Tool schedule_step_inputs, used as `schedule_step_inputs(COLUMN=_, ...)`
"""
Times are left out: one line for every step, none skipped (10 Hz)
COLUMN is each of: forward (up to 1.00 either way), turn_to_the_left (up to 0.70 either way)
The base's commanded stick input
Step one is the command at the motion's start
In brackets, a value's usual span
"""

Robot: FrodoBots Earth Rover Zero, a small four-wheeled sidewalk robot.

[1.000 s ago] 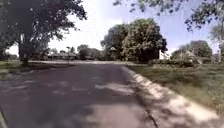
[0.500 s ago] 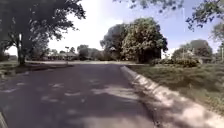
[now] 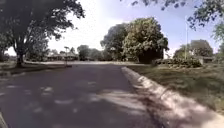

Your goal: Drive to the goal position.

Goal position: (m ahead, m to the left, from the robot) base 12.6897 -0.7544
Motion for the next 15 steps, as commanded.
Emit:
schedule_step_inputs(forward=0.70, turn_to_the_left=0.00)
schedule_step_inputs(forward=0.70, turn_to_the_left=0.00)
schedule_step_inputs(forward=0.70, turn_to_the_left=0.00)
schedule_step_inputs(forward=0.70, turn_to_the_left=0.00)
schedule_step_inputs(forward=0.70, turn_to_the_left=0.00)
schedule_step_inputs(forward=0.70, turn_to_the_left=0.00)
schedule_step_inputs(forward=0.70, turn_to_the_left=0.00)
schedule_step_inputs(forward=0.70, turn_to_the_left=0.00)
schedule_step_inputs(forward=0.70, turn_to_the_left=0.00)
schedule_step_inputs(forward=0.70, turn_to_the_left=0.00)
schedule_step_inputs(forward=0.70, turn_to_the_left=0.00)
schedule_step_inputs(forward=0.70, turn_to_the_left=0.00)
schedule_step_inputs(forward=0.70, turn_to_the_left=0.00)
schedule_step_inputs(forward=0.70, turn_to_the_left=0.00)
schedule_step_inputs(forward=0.70, turn_to_the_left=0.00)
